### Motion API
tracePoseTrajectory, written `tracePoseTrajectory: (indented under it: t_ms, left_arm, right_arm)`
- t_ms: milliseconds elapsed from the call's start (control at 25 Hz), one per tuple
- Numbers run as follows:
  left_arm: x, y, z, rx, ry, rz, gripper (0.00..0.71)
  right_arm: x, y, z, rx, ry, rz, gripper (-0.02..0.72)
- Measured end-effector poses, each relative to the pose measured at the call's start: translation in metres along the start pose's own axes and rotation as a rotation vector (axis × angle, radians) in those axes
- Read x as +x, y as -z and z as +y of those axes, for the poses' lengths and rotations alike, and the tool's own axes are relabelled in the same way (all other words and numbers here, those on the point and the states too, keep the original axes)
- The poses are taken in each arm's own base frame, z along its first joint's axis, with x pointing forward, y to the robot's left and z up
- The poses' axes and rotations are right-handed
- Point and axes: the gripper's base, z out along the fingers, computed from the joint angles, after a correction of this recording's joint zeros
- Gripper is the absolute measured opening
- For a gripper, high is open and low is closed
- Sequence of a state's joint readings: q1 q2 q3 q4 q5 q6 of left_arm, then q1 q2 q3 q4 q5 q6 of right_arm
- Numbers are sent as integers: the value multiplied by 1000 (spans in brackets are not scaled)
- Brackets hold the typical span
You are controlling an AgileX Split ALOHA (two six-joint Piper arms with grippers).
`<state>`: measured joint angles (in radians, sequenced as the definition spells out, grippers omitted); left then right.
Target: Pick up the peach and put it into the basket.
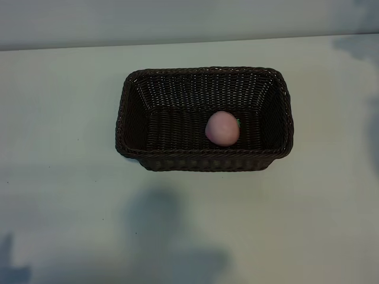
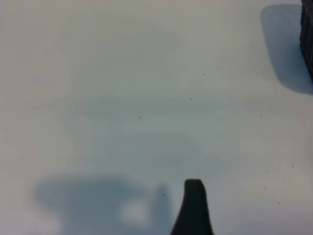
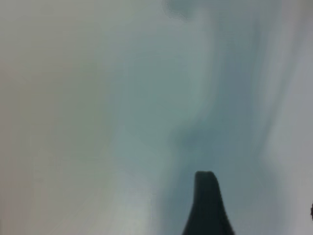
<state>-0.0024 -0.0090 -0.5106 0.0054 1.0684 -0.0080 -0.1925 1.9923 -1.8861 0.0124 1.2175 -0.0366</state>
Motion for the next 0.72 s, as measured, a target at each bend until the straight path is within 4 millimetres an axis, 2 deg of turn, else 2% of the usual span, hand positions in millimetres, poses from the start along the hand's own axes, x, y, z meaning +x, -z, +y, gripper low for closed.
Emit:
tracePoseTrajectory:
  t_ms: [120,360,520,720]
  left_arm:
    - [0,0,0,0,0,0,593]
    - [0,0,0,0,0,0,593]
    - [0,0,0,0,0,0,593]
    - [0,0,0,0,-1,0,593]
  right_arm:
    - [4,20,-2,-4,-10,-35,497]
    - [29,93,4,-57,-21,-168,497]
    - [66,150,11,-95,-8,-273,497]
    - [126,212,13,-79,5,-412,496]
